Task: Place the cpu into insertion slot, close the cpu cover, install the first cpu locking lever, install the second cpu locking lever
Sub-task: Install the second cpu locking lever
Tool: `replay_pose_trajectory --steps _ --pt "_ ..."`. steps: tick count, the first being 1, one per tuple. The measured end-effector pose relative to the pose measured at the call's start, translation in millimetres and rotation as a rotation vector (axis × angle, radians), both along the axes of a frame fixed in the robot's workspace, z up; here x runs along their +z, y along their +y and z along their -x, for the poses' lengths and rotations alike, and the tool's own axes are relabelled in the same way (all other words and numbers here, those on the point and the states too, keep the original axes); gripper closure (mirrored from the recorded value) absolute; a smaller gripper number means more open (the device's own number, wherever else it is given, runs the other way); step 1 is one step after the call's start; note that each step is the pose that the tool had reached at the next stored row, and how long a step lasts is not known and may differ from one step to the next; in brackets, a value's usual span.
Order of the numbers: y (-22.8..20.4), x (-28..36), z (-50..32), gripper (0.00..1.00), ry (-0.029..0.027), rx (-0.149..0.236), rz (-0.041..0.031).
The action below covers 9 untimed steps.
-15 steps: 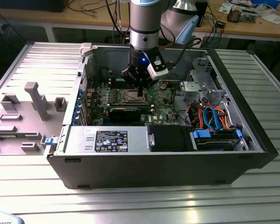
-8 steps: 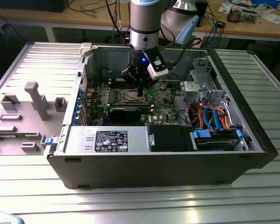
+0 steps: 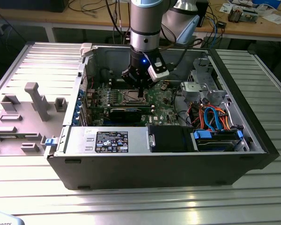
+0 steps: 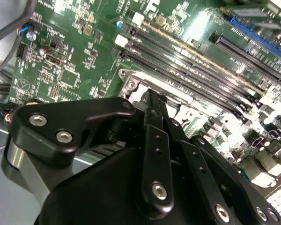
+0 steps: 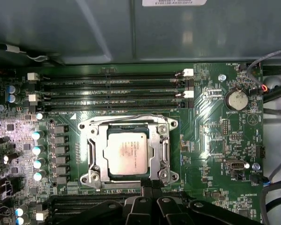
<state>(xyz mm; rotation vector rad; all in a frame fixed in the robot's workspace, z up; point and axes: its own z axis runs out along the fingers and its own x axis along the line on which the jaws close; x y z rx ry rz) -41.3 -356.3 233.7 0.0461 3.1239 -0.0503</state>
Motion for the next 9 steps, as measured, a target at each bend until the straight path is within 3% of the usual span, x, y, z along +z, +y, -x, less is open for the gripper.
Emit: replay_pose_trajectory --steps 1,3,4,9 --pt "-2.9 0.0 0.0 0.89 0.0001 0.0 -0.0043" --pt "-5.0 0.0 0.0 0.89 0.0001 0.0 -0.027" --pt "-5.6 0.0 0.0 0.89 0.0 0.0 -0.0338" --pt "-5.6 0.0 0.0 0.89 0.0 0.0 -0.0341"
